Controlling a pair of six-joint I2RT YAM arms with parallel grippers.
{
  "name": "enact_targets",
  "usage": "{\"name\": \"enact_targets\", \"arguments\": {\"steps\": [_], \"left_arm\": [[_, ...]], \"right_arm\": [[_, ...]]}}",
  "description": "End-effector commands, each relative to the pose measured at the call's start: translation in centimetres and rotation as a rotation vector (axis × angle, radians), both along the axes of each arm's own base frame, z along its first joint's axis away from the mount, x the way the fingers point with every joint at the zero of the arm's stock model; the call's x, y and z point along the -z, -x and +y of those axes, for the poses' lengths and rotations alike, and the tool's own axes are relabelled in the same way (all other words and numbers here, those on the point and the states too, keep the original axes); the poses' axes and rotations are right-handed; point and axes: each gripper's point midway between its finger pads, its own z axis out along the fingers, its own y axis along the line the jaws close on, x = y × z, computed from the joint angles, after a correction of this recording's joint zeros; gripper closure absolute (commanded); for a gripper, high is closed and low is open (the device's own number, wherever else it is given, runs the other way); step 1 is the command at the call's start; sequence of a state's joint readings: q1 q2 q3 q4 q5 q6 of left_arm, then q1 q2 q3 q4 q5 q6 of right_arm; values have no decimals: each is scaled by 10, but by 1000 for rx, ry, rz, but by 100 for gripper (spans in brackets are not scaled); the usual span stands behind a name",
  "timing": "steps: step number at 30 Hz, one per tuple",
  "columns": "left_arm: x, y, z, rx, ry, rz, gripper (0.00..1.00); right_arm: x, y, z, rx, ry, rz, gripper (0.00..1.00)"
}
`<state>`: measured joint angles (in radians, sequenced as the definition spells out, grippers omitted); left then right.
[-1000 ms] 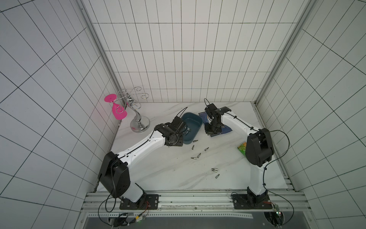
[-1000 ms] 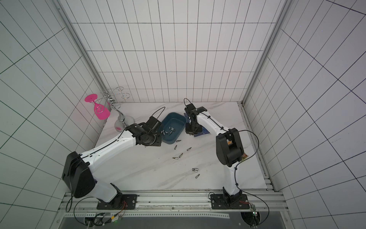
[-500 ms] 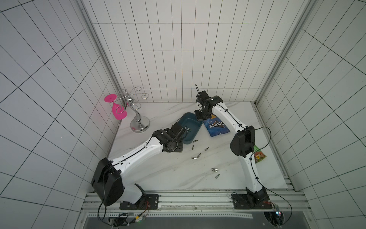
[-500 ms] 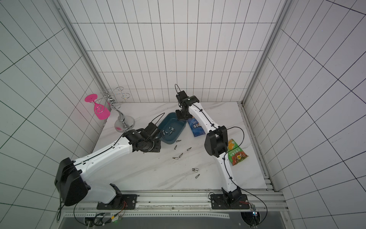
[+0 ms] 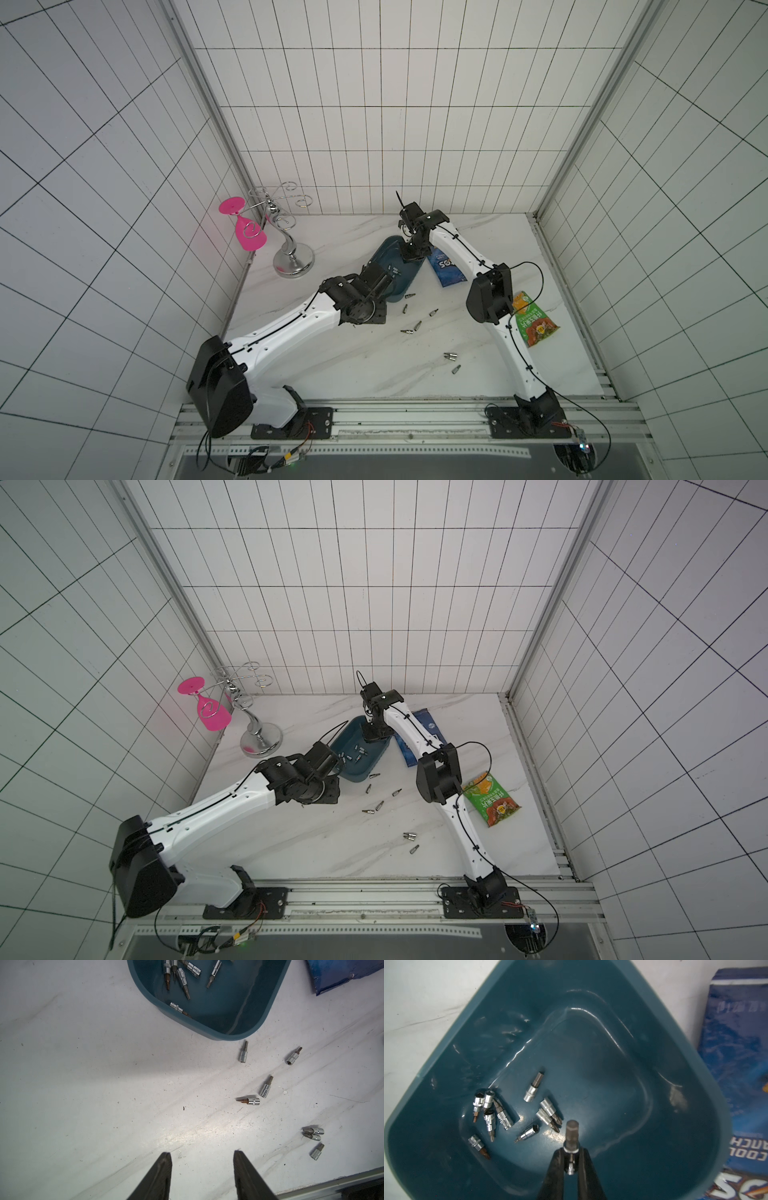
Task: Put the bit on the desktop into the storage box
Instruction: Pick up the screwdriver bit from the center of the board, then place the screwdriver bit in the storage box.
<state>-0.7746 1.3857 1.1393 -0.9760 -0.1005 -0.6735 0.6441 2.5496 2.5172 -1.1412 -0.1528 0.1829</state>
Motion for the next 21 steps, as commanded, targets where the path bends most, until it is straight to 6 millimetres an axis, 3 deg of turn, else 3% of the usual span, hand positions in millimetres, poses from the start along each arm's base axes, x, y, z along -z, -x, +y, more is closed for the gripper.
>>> {"name": "enact_targets", "arguments": {"steps": [1,13,21], "left_arm": [[3,0,-4,-6,5,-2,48],[15,5,-20,2,-12,30,48],[25,6,-26,-66,-7,59,47]], "right_arm": [[11,-2,12,-33,-12,-9,100],[44,-6,16,-29,16,4,100],[54,-6,14,-31,44,1,100]]}}
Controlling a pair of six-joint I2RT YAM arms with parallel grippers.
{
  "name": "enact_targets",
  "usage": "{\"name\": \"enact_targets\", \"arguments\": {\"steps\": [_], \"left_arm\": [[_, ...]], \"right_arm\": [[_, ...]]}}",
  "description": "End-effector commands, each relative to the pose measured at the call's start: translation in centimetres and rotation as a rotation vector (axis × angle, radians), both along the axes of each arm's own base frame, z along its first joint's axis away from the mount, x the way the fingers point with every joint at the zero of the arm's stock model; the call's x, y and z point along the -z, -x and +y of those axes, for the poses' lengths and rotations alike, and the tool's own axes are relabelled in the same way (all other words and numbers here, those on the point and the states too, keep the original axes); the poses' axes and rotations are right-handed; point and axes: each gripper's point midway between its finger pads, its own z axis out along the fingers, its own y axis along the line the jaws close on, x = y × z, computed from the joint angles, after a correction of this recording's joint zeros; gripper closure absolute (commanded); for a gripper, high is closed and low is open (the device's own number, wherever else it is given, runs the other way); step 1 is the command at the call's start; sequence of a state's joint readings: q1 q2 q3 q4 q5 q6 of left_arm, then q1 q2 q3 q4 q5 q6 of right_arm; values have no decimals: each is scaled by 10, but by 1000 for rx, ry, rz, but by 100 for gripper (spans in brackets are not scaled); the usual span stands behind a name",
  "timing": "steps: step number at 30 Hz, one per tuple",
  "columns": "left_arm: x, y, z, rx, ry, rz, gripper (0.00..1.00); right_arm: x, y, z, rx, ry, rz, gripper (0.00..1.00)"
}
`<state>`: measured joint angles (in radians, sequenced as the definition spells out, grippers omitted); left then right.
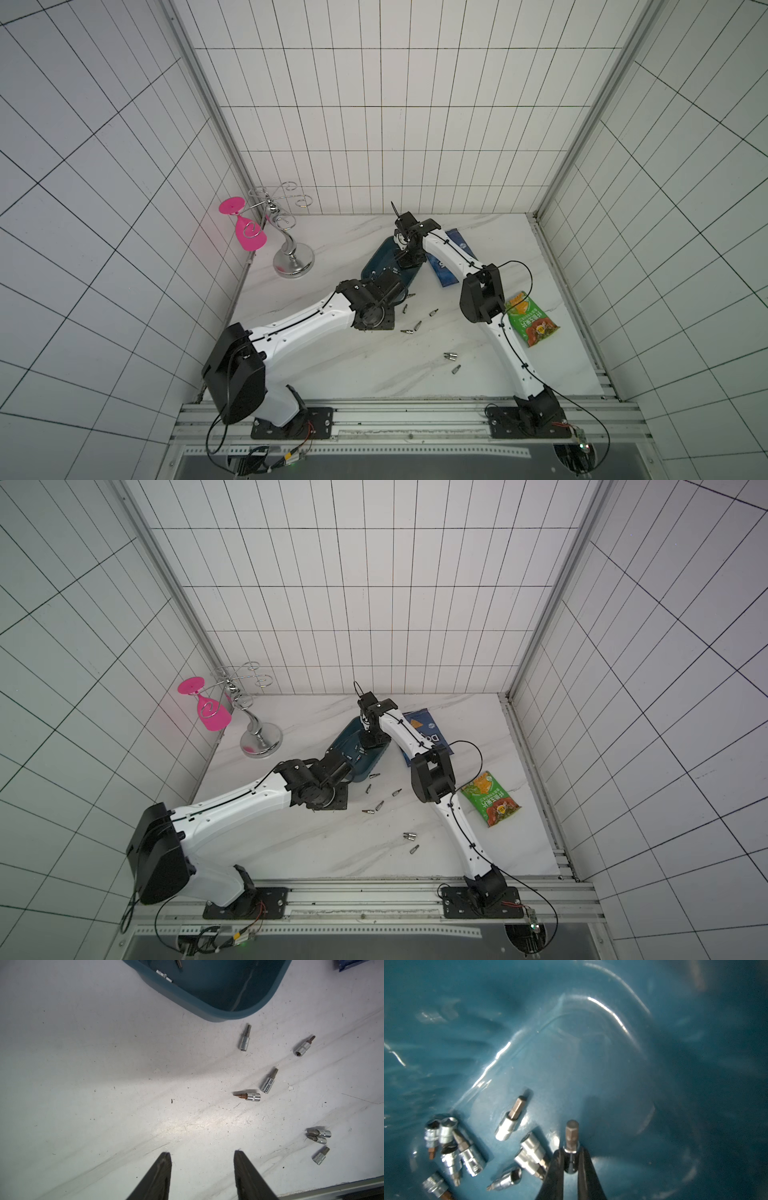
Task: Put the bit on the desktop into the storage box
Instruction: Place the screwdriver bit in the storage box.
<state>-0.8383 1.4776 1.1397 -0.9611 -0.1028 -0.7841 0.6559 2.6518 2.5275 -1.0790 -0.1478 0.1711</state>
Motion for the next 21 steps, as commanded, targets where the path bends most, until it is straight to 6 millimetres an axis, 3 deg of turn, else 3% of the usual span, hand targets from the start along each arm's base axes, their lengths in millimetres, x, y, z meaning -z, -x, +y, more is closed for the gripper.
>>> {"name": "enact_targets", "arguments": {"steps": [1,4,12,17,21], "left_arm": [[1,-4,-9,-24,6,-9,46],[4,-4,-12,-14,-2,-2,46],[7,-6,-19,1,-6,15,45],[10,-6,-26,8,-6,25,44],[12,-6,-34,16,-11,30,44]], "right_arm": [[7,-1,2,-10,23,-16,100],[8,-2,1,-9,31,-16,99],[0,-4,1,-9,29,-34,78],[-14,-7,0,-5,19,-59,72],[-34,-10,-1,11,3,-91,62]]}}
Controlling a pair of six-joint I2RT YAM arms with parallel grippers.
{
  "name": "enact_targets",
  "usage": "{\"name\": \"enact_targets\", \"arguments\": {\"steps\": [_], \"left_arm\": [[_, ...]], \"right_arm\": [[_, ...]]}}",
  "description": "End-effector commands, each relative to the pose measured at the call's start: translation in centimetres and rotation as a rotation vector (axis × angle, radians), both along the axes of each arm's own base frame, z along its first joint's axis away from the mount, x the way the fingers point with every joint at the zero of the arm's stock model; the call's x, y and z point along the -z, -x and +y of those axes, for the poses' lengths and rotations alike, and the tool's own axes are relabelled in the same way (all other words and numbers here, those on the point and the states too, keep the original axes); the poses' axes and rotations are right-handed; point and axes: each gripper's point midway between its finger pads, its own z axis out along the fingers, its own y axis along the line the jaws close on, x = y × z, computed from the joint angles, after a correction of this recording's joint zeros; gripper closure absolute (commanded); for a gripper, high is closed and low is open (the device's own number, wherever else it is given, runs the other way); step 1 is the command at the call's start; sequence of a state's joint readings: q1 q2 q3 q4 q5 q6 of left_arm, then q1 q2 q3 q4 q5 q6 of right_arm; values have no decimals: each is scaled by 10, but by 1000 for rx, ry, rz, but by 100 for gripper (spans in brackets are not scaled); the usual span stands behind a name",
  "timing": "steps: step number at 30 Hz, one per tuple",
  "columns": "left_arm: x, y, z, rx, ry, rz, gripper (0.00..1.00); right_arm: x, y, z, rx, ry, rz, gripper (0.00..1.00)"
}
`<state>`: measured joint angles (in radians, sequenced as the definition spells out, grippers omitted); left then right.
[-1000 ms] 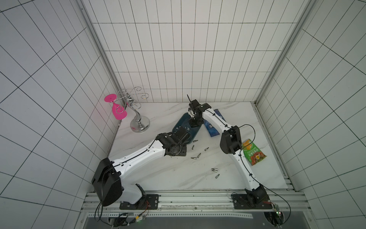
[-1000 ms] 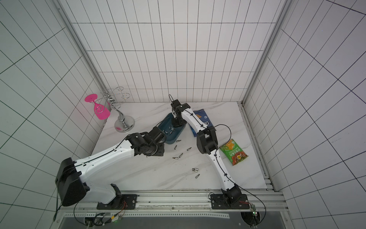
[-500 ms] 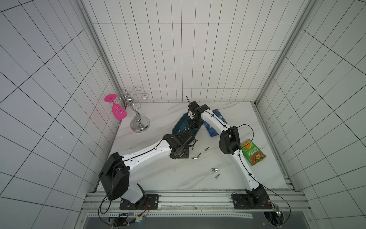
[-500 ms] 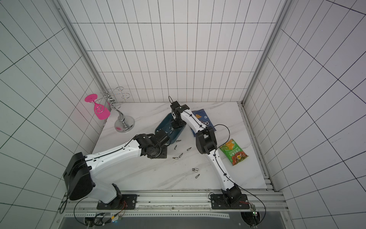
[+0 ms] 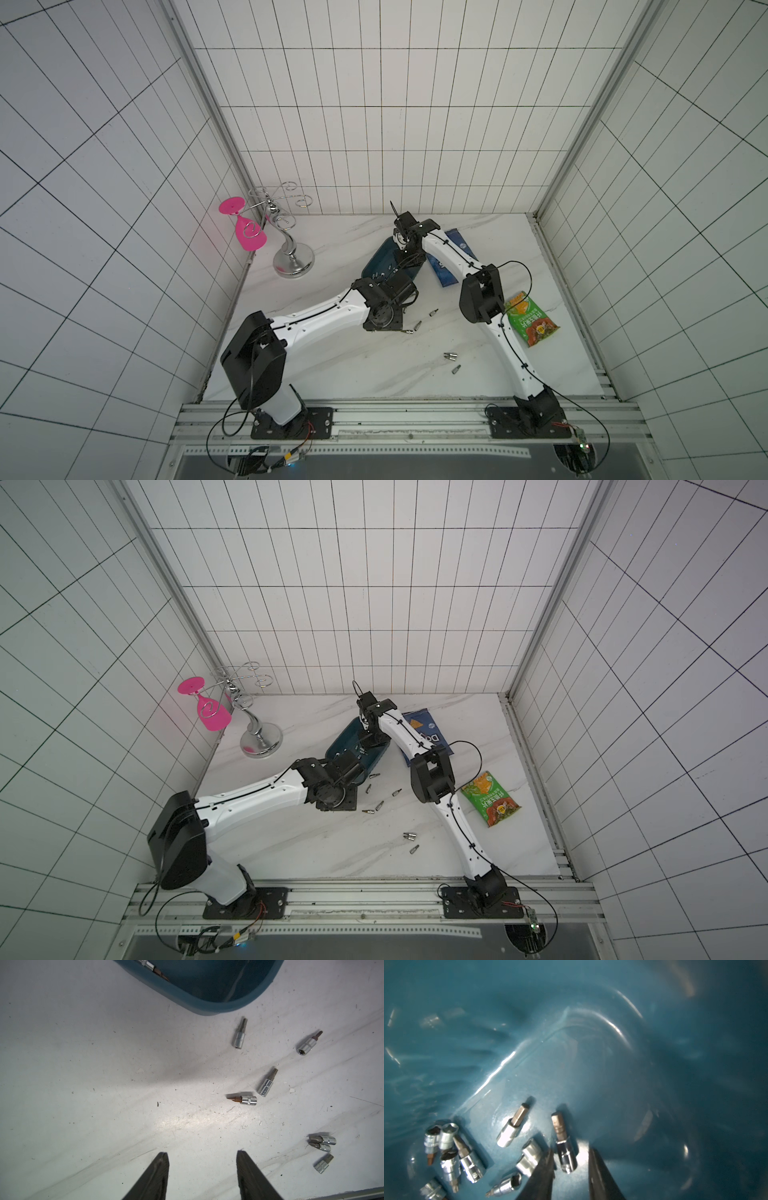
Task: Put the bit on the desktop into the storage box
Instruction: Place the screwdriver bit in the storage box.
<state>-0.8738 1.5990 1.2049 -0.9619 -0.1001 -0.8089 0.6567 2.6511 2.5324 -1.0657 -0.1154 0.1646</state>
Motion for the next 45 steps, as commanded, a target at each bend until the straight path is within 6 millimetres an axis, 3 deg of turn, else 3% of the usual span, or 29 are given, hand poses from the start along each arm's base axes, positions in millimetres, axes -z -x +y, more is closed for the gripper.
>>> {"name": "enact_targets", "arguments": {"steps": [1,9,13,17,23,32,37,45], "left_arm": [[-5,-4,-15,4,22,-11,43],[-1,-2,-29,28,6,1,43],[0,-1,-36,84,14,11,42],[4,1,-37,144,-15,31,40],[14,0,-43,312,-85,-6,40],[24,-7,-60,475,-77,-63,40],[31,-11,-71,526,-75,-74,41],[49,-14,-83,560,-85,-50,44]], "right_arm": [[-40,-5,0,15,-18,-68,60],[-133,-9,-13,46,-102,-207,51],[-166,-3,-44,104,-89,-228,49],[-180,13,-86,192,-52,-214,47],[-172,58,-148,329,-14,-163,47],[-142,120,-205,448,15,-115,47],[-132,135,-225,494,20,-97,47],[-115,143,-249,553,19,-60,47]]}}
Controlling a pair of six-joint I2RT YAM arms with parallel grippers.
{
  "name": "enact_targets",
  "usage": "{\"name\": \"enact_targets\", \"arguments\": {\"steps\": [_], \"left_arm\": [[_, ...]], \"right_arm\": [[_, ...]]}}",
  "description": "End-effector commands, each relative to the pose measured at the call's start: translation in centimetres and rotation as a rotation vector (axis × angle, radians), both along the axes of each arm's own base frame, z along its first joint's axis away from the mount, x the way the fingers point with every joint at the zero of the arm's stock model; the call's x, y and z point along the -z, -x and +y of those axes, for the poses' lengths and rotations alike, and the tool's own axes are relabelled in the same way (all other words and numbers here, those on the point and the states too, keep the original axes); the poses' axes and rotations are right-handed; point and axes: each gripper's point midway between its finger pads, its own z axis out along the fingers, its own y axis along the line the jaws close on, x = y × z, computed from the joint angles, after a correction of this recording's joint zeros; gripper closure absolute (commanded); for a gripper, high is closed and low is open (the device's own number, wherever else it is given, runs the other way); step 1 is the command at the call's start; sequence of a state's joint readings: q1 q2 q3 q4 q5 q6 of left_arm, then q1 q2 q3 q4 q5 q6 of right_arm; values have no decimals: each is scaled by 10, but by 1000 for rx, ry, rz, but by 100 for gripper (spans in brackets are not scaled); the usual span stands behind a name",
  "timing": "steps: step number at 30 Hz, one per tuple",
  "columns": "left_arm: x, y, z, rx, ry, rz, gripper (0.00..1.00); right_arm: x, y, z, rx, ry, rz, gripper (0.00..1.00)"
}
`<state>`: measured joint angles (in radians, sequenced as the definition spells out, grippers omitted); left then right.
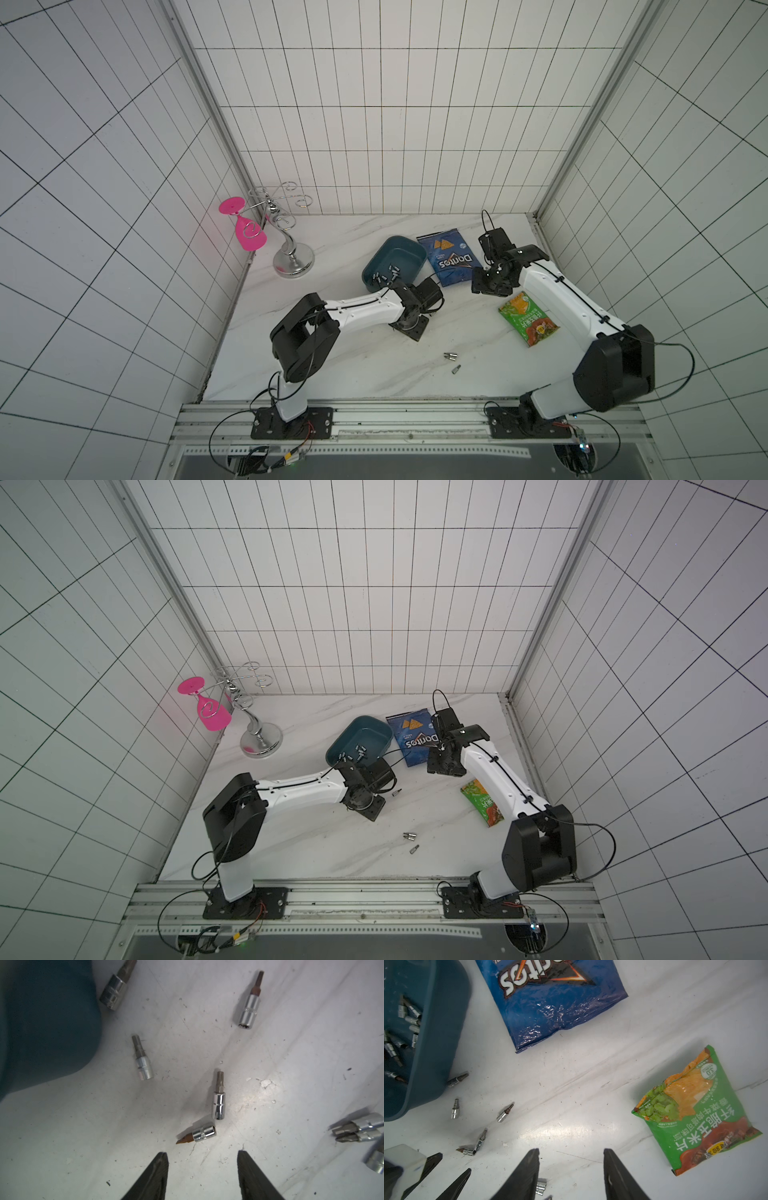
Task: Put the bit on the desktop into the storage box
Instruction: Place the screwdriver bit in the storage box.
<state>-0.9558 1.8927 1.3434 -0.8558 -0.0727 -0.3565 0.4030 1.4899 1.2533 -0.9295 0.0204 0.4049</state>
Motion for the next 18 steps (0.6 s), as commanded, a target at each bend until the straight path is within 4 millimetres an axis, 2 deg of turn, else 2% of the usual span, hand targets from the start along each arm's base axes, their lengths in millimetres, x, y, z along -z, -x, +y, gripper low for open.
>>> {"name": "enact_targets", "arguments": {"steps": [1,7,18], "left_arm": [[-5,-8,-19,38,41,-28,44],[1,-13,-28,45,42,-26,45],[16,-16,-37,55,19,13,48]], "right_arm": [[-3,1,-10,32,-13,-20,47],[3,8,-22,45,-8,-3,47],[7,11,-32,65,-25,9,48]]}}
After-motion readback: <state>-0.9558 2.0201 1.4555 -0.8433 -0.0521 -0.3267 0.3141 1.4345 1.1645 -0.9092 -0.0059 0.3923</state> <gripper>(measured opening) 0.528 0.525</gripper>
